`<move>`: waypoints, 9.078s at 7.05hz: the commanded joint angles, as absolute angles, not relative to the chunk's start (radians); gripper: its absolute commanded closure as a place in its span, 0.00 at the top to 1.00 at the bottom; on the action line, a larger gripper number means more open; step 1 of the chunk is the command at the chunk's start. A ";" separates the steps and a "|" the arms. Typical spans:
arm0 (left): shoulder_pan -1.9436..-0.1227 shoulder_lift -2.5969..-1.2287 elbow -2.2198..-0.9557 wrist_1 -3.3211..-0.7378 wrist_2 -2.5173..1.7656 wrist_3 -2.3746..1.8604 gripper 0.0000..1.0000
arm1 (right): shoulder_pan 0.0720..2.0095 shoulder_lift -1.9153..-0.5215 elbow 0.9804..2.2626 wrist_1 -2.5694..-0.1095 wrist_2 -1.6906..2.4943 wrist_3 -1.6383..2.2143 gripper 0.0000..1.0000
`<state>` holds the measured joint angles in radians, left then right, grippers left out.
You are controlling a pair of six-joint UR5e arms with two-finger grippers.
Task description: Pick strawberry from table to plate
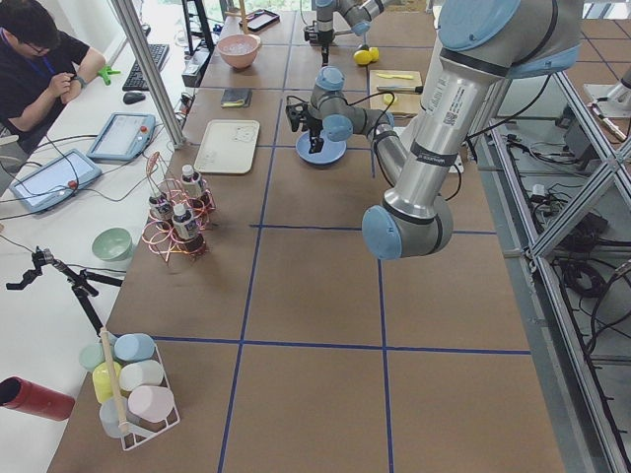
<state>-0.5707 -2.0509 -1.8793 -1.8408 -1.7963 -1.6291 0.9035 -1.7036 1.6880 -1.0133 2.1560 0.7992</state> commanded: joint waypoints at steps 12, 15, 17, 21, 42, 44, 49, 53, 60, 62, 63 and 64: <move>-0.914 -1.924 -1.919 -1.689 -1.933 -0.895 1.00 | 0.612 -0.892 1.650 -1.508 1.952 1.273 0.00; -0.936 -1.921 -1.898 -1.697 -1.934 -0.887 1.00 | 0.533 -0.795 1.510 -1.508 1.907 1.322 0.00; -0.937 -1.922 -1.896 -1.697 -1.933 -0.887 1.00 | 0.503 -0.773 1.502 -1.508 1.896 1.362 0.00; -0.937 -1.922 -1.898 -1.697 -1.933 -0.887 1.00 | 0.465 -0.736 1.440 -1.506 1.891 1.376 0.00; -1.358 -1.798 -1.734 -1.664 -2.068 -0.107 1.00 | 1.166 -1.163 1.881 -1.936 2.181 0.339 1.00; -1.539 -1.796 -1.537 -1.667 -2.201 0.201 1.00 | 1.334 -1.358 1.885 -1.933 2.329 0.069 1.00; -1.571 -1.707 -1.494 -1.614 -2.243 0.150 1.00 | 1.500 -1.508 1.804 -1.896 2.396 -0.201 1.00; -1.571 -1.655 -1.506 -1.606 -2.322 0.095 1.00 | 1.589 -1.537 1.555 -1.588 2.436 -0.198 1.00; -1.571 -1.657 -1.514 -1.609 -2.321 0.094 1.00 | 1.614 -1.624 1.675 -1.586 2.361 -0.179 1.00; -1.571 -1.657 -1.516 -1.608 -2.322 0.094 1.00 | 1.614 -1.623 1.675 -1.586 2.362 -0.179 1.00; -1.571 -1.655 -1.514 -1.609 -2.322 0.094 1.00 | 1.614 -1.623 1.675 -1.586 2.362 -0.179 1.00; -1.571 -1.657 -1.514 -1.609 -2.322 0.094 1.00 | 1.614 -1.623 1.675 -1.586 2.362 -0.179 1.00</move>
